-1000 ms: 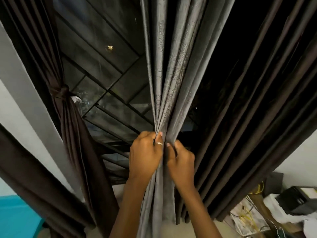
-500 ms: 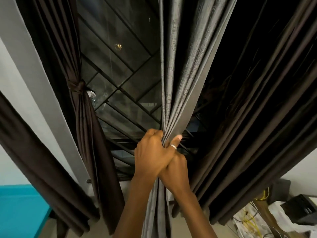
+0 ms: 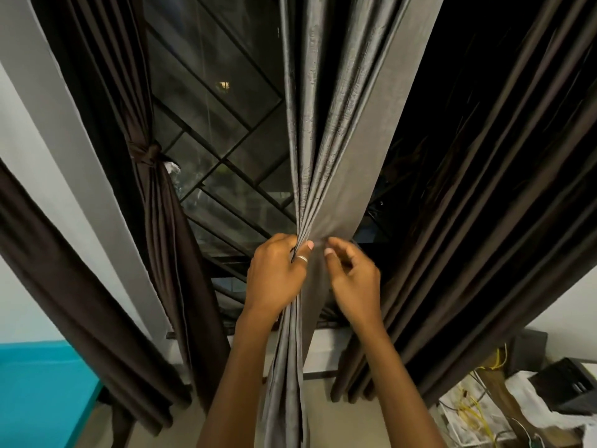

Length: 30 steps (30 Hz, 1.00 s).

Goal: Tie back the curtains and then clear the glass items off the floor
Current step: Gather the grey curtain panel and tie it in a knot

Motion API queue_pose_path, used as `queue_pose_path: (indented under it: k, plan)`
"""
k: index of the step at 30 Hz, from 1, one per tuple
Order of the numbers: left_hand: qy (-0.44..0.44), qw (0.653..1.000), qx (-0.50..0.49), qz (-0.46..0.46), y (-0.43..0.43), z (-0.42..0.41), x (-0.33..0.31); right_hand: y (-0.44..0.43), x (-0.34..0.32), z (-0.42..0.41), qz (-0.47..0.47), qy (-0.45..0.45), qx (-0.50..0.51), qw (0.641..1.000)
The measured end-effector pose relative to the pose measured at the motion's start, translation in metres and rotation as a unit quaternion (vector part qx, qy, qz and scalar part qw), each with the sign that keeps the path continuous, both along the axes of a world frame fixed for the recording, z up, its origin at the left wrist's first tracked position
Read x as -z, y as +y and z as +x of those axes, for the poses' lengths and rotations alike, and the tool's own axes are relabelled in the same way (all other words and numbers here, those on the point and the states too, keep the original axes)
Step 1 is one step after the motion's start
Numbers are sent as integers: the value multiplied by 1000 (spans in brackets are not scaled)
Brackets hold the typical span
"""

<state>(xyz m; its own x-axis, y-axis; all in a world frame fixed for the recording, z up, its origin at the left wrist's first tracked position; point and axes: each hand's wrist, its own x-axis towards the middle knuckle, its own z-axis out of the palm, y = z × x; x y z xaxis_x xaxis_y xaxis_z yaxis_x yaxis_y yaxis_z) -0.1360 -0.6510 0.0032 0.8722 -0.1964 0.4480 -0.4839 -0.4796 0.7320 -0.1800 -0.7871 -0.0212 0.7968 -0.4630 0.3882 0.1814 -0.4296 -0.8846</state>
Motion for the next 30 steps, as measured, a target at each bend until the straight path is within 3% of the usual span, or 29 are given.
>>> queue_pose_path:
  k: [3,6,9,12,17,21,26,30]
  plan:
    - [13,999,36,-16,8,-2,-3,-23,3,14,78,1,16,997]
    - [69,992,97,-45,17,-4,-3,-50,-1,23,151,-18,-83,985]
    - [130,976,164,-65,30,-10,-5,-70,-12,28,287,15,-254,923]
    - [181,956,214,-87,37,-23,-12,-76,-13,31,358,93,-370,852]
    - [202,944,229,-123,38,-43,-16,-76,-9,25,358,155,-418,821]
    - [178,958,161,-155,32,-52,-12,-80,-14,22,272,167,-436,842]
    - [65,995,-12,-75,5,-54,-1,-82,-13,17,204,140,-327,912]
    - [-20,990,-140,8,-18,-59,-2,-69,-4,8,91,83,-185,975]
